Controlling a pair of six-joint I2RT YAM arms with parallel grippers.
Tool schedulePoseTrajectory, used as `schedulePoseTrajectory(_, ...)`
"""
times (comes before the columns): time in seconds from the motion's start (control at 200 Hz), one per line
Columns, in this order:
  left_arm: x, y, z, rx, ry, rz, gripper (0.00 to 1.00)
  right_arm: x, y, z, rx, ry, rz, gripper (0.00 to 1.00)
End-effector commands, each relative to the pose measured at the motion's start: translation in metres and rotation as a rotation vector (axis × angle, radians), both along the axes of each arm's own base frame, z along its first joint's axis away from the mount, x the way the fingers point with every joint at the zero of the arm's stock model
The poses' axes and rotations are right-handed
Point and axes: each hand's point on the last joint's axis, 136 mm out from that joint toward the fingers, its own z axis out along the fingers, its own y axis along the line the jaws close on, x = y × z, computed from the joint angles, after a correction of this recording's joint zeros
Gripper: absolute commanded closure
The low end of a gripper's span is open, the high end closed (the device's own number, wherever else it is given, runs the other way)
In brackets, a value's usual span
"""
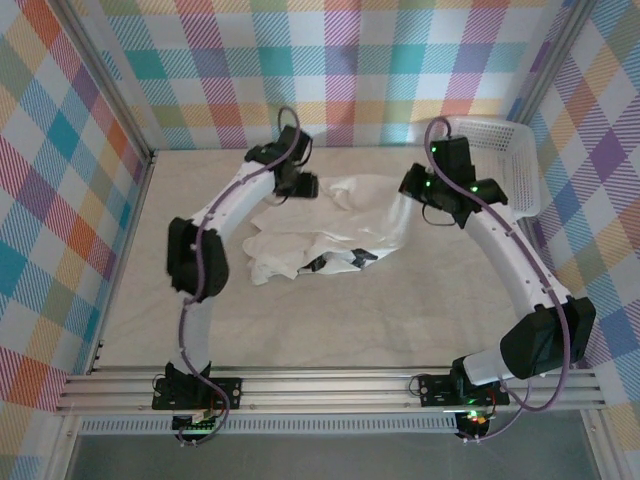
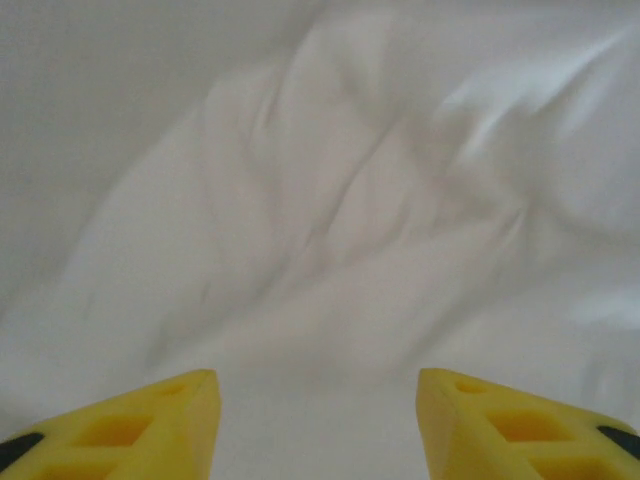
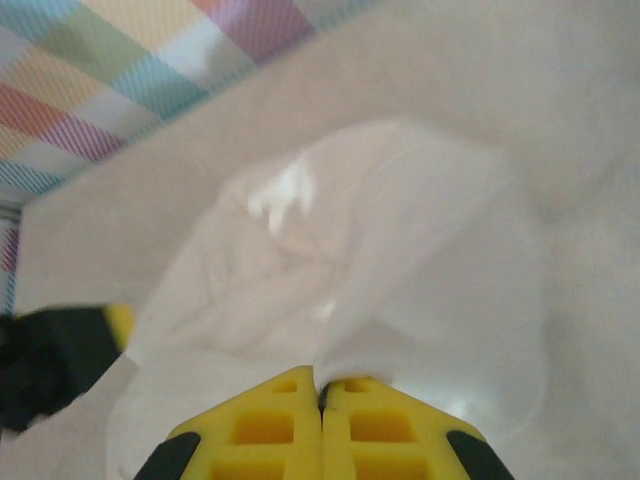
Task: Fold the inside-out t-shirt
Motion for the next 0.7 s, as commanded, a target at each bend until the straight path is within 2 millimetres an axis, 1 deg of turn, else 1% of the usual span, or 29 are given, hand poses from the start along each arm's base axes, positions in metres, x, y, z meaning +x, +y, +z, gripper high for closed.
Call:
schedulePoseTrajectory(0.0,-0.048,0.029,0.027,-0.067,-0.034,0.172,0.5,-0.009,0.012,0.02,0.104,-0.04,0.024,1.0)
schedulePoseTrajectory(0.02,-0.059,0.037,0.016,-0.051,0.0,0.204,0.51,-0.009,0.012,0.019,0.102,-0.04,0.026,1.0)
schedulePoseTrajectory(0.075,-0.083,0.055,-0.001,-0.012,0.061,0.284,0.57,-0.011,0.013,0.016,0.096,-0.032,0.037,1.0)
schedulePoseTrajectory(0.15,-0.112,0.065,-0.023,0.014,0.139,0.346,0.64,-0.011,0.015,0.016,0.091,-0.029,0.054,1.0)
schedulePoseTrajectory(0.18,-0.121,0.066,-0.03,0.02,0.161,0.357,0.66,-0.011,0.015,0.016,0.088,-0.027,0.058,1.0)
schedulePoseTrajectory(0.205,-0.129,0.063,-0.035,0.016,0.182,0.351,0.68,-0.012,0.015,0.016,0.087,-0.025,0.062,1.0)
schedulePoseTrajectory(0.3,-0.146,0.049,-0.048,-0.002,0.233,0.341,0.68,-0.012,0.018,0.015,0.095,-0.021,0.072,1.0)
schedulePoseTrajectory(0.355,-0.149,0.048,-0.055,-0.002,0.244,0.371,0.67,-0.012,0.019,0.015,0.107,-0.018,0.076,1.0)
schedulePoseTrajectory(0.43,-0.144,0.053,-0.062,0.021,0.23,0.415,0.58,-0.012,0.022,0.015,0.122,-0.016,0.08,1.0)
schedulePoseTrajectory(0.51,-0.135,0.066,-0.063,0.078,0.181,0.464,0.5,-0.012,0.024,0.015,0.128,-0.012,0.089,1.0)
schedulePoseTrajectory(0.565,-0.13,0.068,-0.066,0.071,0.173,0.48,0.44,-0.014,0.024,0.015,0.127,-0.011,0.093,1.0)
schedulePoseTrajectory(0.63,-0.124,0.062,-0.069,0.031,0.179,0.478,0.4,-0.015,0.024,0.016,0.12,-0.016,0.1,1.0)
schedulePoseTrajectory(0.695,-0.122,0.054,-0.074,-0.009,0.197,0.474,0.39,-0.016,0.022,0.014,0.104,-0.013,0.104,1.0)
